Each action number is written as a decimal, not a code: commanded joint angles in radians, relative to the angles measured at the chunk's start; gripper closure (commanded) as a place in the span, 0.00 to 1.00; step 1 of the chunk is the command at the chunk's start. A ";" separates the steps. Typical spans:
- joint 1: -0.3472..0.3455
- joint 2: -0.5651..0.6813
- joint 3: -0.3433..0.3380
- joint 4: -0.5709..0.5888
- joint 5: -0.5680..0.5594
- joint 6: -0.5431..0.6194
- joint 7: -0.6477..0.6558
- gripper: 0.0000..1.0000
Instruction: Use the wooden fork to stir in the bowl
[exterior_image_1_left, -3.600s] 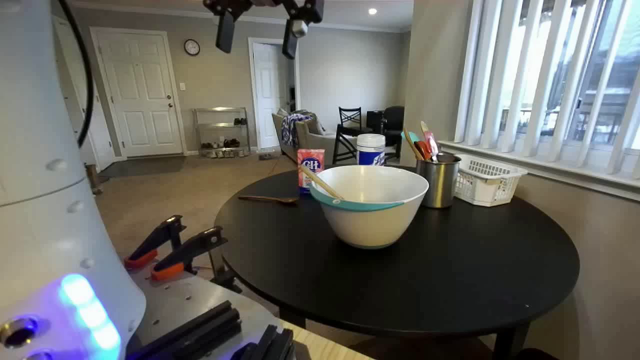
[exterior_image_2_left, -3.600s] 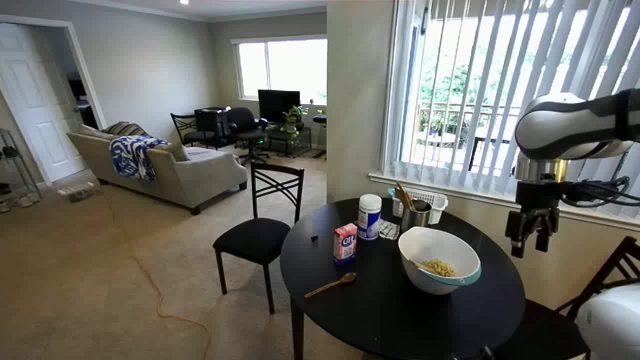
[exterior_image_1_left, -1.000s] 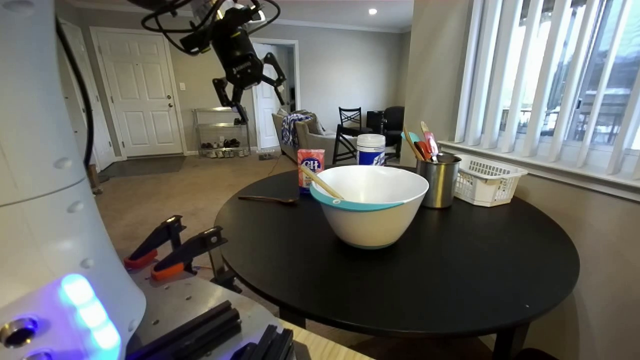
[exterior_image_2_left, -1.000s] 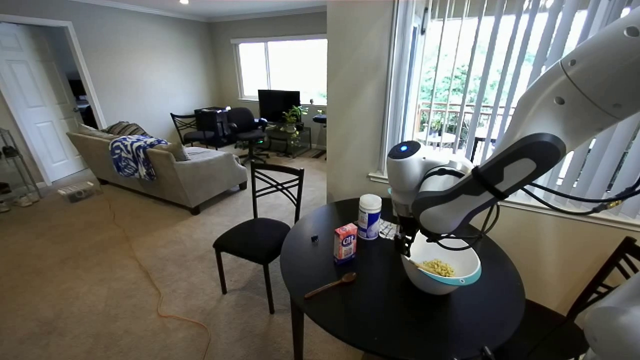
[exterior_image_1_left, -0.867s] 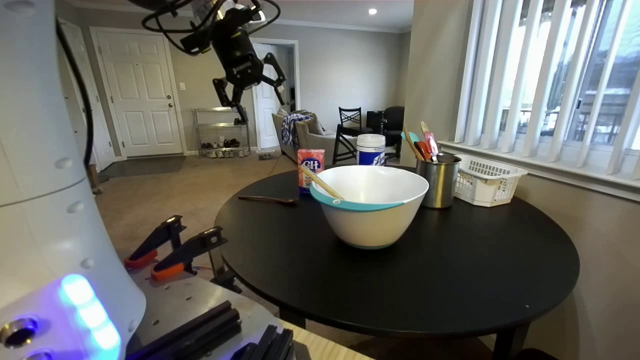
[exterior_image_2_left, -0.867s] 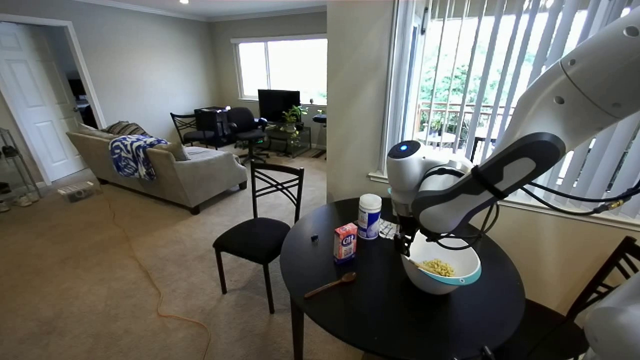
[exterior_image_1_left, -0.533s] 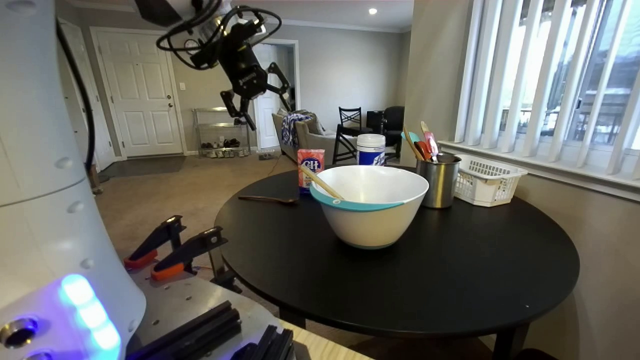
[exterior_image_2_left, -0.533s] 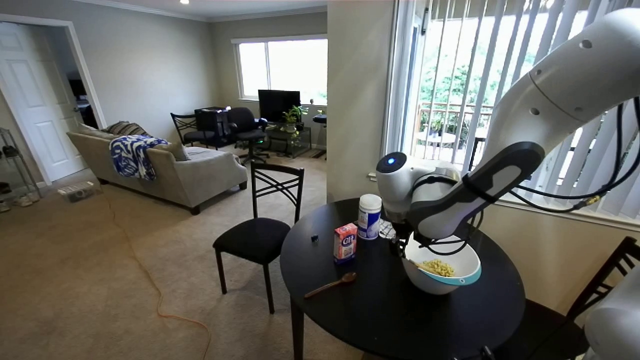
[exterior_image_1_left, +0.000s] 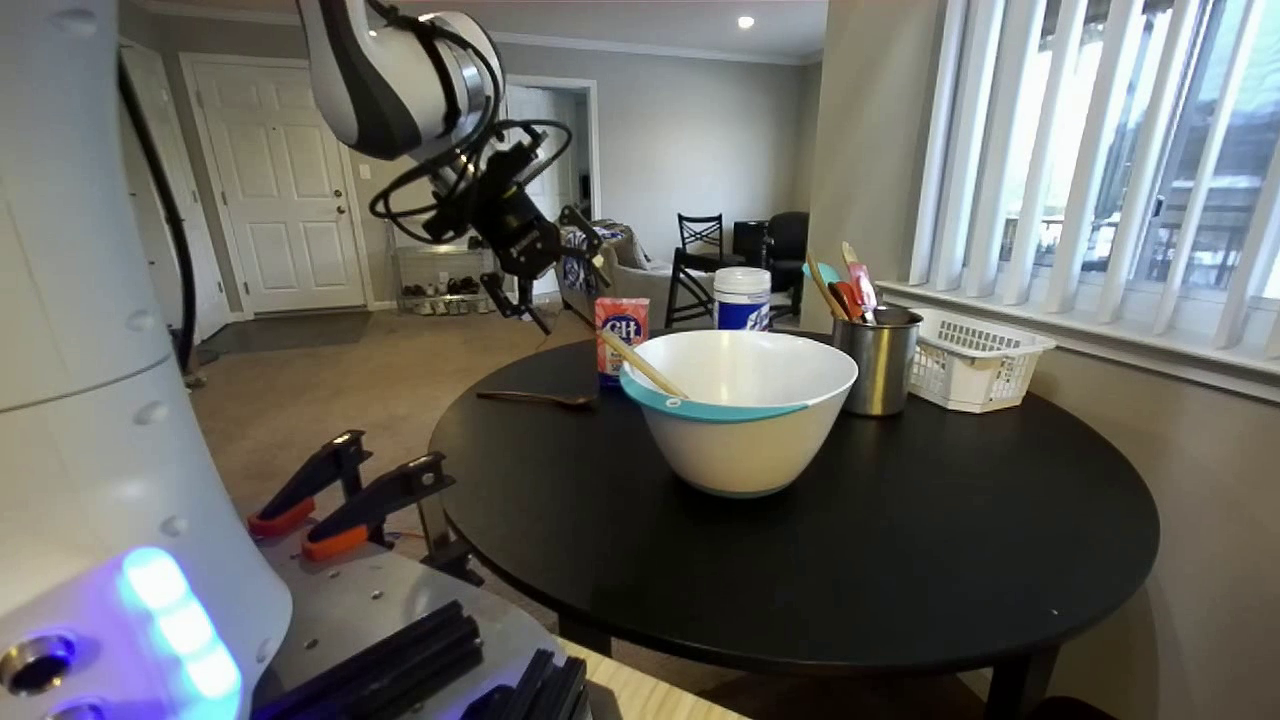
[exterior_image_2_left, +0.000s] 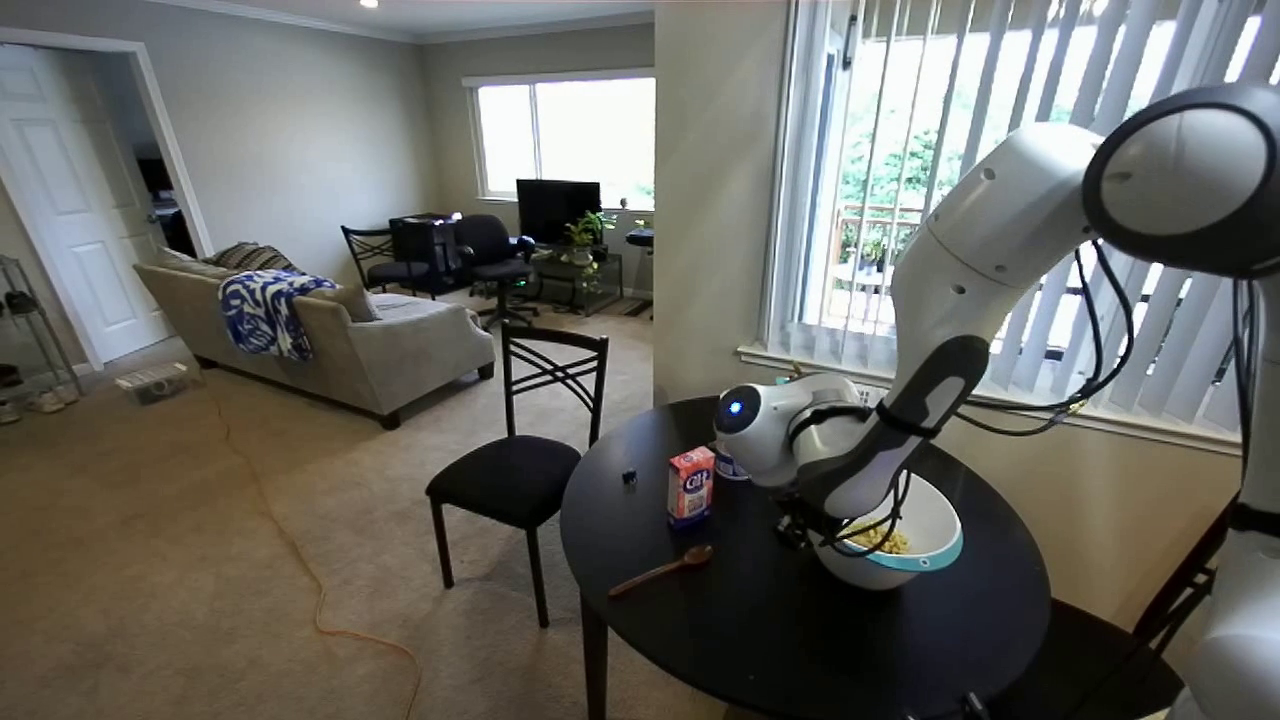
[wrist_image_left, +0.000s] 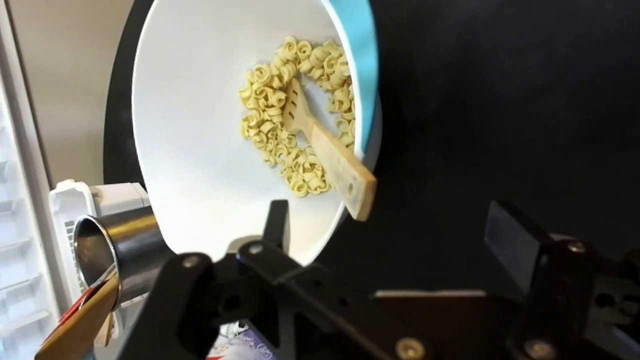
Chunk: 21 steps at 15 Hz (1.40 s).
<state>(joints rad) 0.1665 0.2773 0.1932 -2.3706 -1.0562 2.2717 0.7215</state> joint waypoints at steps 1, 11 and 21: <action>0.041 0.111 -0.057 0.067 -0.077 -0.031 0.114 0.00; 0.007 0.186 -0.129 0.123 -0.113 0.009 0.278 0.00; 0.006 0.096 -0.116 0.091 -0.047 0.015 0.265 0.40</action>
<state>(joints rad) 0.1752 0.4198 0.0657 -2.2445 -1.1241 2.2826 0.9717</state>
